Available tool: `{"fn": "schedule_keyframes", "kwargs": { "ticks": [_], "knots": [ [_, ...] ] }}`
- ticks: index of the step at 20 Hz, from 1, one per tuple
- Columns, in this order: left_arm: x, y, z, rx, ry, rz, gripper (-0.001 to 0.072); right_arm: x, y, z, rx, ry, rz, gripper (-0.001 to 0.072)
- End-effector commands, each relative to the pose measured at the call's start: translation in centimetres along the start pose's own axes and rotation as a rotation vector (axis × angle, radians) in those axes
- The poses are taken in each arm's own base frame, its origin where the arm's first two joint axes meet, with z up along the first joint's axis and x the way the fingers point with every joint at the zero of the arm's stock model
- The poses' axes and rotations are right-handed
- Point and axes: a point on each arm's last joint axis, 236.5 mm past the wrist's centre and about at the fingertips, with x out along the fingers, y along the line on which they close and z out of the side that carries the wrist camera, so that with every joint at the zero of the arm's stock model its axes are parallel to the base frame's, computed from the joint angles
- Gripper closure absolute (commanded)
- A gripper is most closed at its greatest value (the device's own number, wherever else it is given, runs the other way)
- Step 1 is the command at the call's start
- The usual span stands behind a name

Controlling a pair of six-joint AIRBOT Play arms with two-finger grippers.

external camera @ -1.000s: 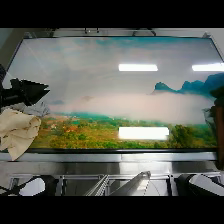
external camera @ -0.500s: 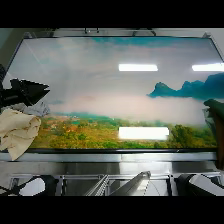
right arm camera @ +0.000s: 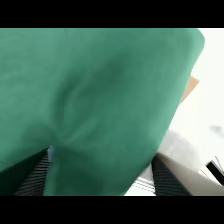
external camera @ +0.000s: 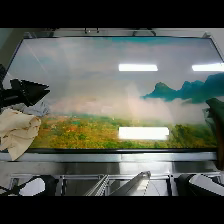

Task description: Fold the shirts.

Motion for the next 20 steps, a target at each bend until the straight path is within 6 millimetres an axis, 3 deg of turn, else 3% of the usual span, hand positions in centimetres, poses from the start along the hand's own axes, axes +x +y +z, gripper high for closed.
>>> {"fn": "schedule_keyframes", "kwargs": {
  "ticks": [1, 4, 9, 11, 17, 18, 20],
  "knots": [
    [0.0, 0.0, 0.0, -0.001, 0.0, 0.0, 0.041, 0.4, -1.4, -1.3, -0.002, 0.066, -0.066, 0.001],
    [0.0, 0.0, 0.0, -0.001, 0.001, -0.001, 0.0411, -0.1, -0.9, -2.6, 0.039, 0.122, -0.047, 0.001],
    [0.0, -0.1, -0.1, -0.001, 0.002, -0.003, 0.041, -1.7, 2.9, -5.9, 0.013, 0.26, 0.07, 0.001],
    [0.0, -0.1, -0.1, -0.001, 0.002, -0.003, 0.041, -2.3, 4.1, -6.2, 0.001, 0.272, 0.094, 0.0011],
    [0.0, -0.1, -0.1, -0.001, 0.003, -0.003, 0.0411, -4.9, 12.5, -5.5, -0.079, 0.225, 0.423, 0.0017],
    [0.0, -0.1, -0.1, -0.001, 0.003, -0.003, 0.0411, -5.9, 14.5, -5.4, -0.105, 0.211, 0.524, 0.0075],
    [0.0, -0.1, -0.1, -0.001, 0.004, -0.004, 0.0412, -9.8, 19.8, -5.6, -0.203, 0.172, 0.801, 0.0682]
  ]
}}
